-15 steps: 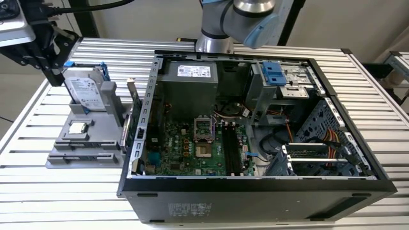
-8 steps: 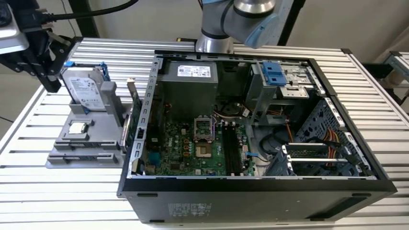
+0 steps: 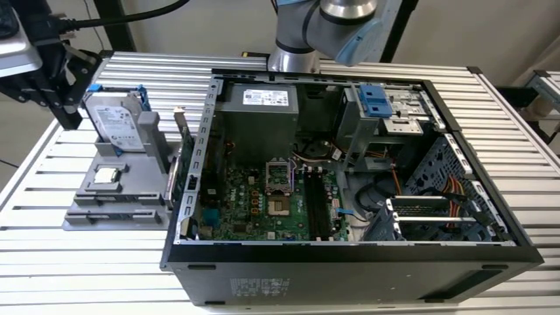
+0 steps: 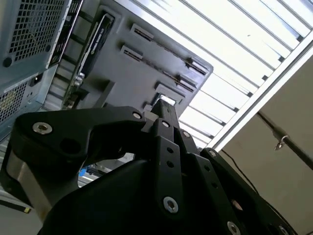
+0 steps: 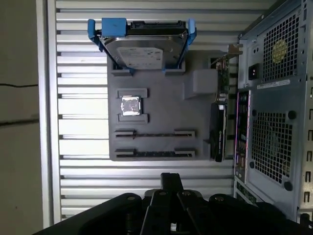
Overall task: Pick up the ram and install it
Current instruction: 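Reach for the ram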
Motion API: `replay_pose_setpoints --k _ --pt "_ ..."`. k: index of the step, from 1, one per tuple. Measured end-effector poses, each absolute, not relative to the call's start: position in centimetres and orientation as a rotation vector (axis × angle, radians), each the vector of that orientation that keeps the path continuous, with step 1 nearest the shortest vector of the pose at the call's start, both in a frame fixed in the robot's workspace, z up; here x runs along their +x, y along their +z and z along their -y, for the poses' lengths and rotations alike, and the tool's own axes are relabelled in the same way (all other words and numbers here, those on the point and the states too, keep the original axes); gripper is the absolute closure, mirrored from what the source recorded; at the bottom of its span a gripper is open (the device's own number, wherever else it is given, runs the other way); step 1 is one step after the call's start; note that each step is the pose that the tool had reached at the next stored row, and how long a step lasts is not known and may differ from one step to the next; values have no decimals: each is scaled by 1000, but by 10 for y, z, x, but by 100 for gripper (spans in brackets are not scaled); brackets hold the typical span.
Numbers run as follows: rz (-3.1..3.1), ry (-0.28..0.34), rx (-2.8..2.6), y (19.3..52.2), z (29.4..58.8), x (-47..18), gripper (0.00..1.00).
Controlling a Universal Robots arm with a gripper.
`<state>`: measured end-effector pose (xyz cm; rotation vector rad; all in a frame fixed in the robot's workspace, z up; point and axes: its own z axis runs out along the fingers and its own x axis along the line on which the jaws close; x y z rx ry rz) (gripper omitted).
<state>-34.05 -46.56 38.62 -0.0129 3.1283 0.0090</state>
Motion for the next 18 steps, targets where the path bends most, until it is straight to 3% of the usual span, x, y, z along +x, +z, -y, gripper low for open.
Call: replay_pose_setpoints --k 18 --pt "-3127 10 -80 386 475 -341 100"
